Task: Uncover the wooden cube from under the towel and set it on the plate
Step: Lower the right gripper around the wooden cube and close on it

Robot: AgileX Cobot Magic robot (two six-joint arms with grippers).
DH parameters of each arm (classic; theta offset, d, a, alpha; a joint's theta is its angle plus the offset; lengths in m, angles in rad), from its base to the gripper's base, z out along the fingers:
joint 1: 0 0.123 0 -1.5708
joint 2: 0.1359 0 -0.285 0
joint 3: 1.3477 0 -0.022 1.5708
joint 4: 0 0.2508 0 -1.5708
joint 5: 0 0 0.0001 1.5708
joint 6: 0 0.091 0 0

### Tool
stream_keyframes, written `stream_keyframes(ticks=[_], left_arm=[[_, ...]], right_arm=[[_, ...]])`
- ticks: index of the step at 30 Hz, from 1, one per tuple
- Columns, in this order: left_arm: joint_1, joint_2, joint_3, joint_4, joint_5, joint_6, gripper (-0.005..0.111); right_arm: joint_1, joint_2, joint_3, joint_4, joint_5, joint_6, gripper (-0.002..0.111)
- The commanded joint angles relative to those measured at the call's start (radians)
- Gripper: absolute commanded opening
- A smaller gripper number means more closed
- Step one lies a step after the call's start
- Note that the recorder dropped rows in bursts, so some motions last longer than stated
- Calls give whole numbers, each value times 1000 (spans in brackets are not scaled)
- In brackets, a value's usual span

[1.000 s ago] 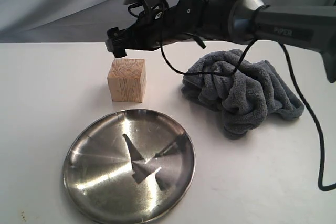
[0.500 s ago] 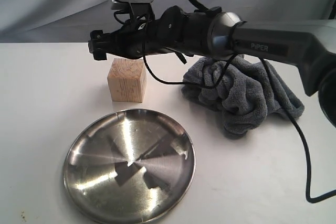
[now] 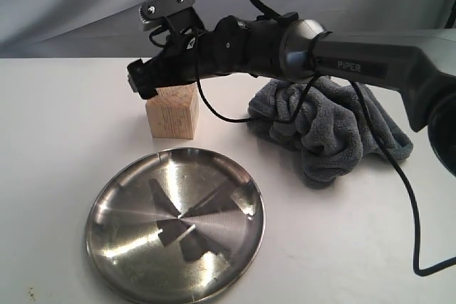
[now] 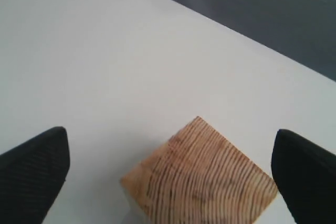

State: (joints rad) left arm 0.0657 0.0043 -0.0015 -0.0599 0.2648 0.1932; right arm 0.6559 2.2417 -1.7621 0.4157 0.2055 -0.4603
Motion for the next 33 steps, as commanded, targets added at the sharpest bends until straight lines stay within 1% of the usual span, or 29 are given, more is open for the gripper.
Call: stream_keyframes(ticks=[1,5,7,10,14,16,19,24,29,33], left_arm=[[-1,-4,2,-5,1,0,0],[-1,-4,2,-5,1,-3,0],[-1,-4,2,-5,1,-3,0],[-1,-4,2,-5,1,-3,0],[-1,-4,2,-5,1,-1,0],[-1,-4,2,-5,1,-1,0],[-1,-4,2,-5,1,-1,0],[-1,-4,2,-5,1,-1,0],[-1,-4,2,-5,1,-3,0],[-1,-4,2,-5,1,-3,0]], right_arm=[[-3,-6,-8,-198,102,-41,95],[-32,-22,-20,-322,199,-41,95],[-51,-26,-47,-329,262,-53,95],[-89,-27,-126,-271,382,-148,95],[-128,-27,-221,-109,570,-429,95],[-139,-24,-263,-75,631,-492,95],[-153,-4,-318,-75,659,-508,95],[-156,77,-380,-71,776,-577,95],[-156,152,-380,-46,739,-655,95],[-156,173,-380,23,697,-732,95]])
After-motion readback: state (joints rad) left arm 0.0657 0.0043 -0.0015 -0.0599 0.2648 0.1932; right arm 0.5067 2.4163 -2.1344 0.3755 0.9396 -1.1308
